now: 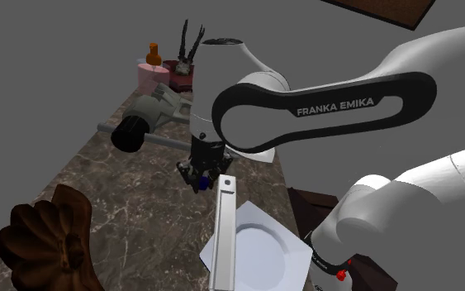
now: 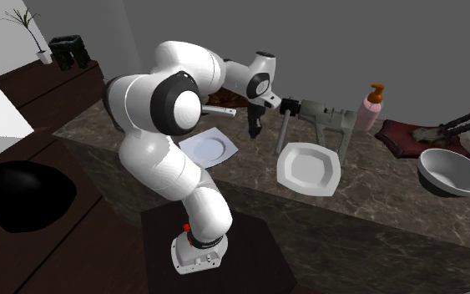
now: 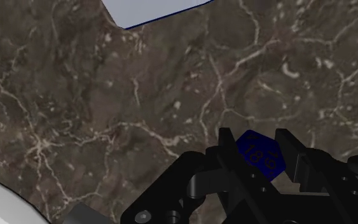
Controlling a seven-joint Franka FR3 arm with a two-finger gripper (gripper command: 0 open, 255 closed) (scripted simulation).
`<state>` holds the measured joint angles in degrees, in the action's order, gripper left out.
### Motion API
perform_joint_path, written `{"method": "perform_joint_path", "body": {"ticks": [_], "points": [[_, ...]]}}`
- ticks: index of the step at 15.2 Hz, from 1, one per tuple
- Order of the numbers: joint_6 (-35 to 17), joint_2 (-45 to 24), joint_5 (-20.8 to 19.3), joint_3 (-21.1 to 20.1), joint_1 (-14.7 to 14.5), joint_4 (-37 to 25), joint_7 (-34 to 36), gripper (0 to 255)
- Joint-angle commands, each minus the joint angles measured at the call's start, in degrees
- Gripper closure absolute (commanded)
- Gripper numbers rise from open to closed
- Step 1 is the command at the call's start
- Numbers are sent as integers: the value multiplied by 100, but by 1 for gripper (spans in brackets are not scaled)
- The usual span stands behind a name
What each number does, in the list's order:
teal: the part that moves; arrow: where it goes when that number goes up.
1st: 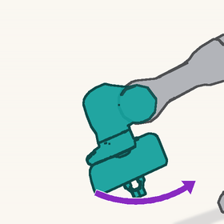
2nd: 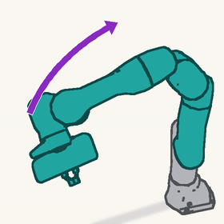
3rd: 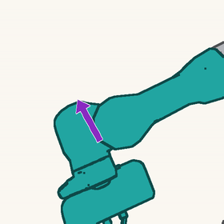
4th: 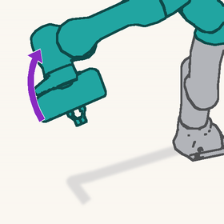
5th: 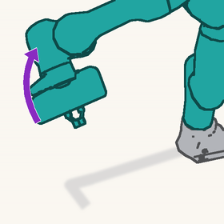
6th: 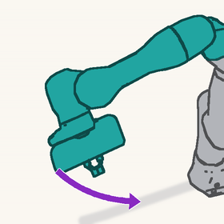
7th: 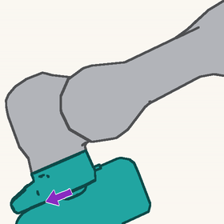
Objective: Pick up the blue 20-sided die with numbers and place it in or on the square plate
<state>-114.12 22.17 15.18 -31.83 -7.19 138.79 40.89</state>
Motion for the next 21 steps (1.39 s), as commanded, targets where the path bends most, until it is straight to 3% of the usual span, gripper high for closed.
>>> {"method": "perform_joint_path", "body": {"ticks": [1,16,21], "points": [[165,74,0,43,-3,-91,-14,255],[1321,353,-72,282,17,-974,-6,255],[1607,1382,378,280,-412,-285,151,255]]}}
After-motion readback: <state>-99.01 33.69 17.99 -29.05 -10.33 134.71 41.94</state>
